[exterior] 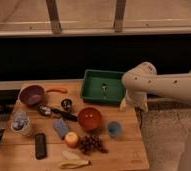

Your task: Wipe tray with eraser

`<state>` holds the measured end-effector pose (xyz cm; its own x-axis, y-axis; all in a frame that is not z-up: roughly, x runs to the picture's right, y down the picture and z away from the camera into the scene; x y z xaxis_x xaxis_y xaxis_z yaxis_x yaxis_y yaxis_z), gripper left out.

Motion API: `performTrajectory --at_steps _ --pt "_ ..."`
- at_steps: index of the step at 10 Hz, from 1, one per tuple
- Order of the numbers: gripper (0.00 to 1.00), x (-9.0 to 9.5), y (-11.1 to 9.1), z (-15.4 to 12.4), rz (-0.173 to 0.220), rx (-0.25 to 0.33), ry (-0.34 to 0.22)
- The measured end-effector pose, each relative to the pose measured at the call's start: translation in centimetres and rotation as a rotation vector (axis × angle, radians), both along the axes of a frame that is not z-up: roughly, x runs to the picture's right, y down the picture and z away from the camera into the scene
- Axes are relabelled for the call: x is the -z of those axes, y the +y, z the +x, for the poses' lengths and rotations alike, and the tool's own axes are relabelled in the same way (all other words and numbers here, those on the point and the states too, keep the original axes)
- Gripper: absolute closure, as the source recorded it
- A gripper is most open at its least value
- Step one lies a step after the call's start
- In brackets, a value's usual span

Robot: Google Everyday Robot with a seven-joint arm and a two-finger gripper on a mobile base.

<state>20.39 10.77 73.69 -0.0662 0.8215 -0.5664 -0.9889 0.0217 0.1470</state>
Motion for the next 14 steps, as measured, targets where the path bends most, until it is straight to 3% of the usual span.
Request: performTrajectory --at_steps 14 --pt "0.30 0.2 -0.4 -1.2 0.010 0.025 -0.025"
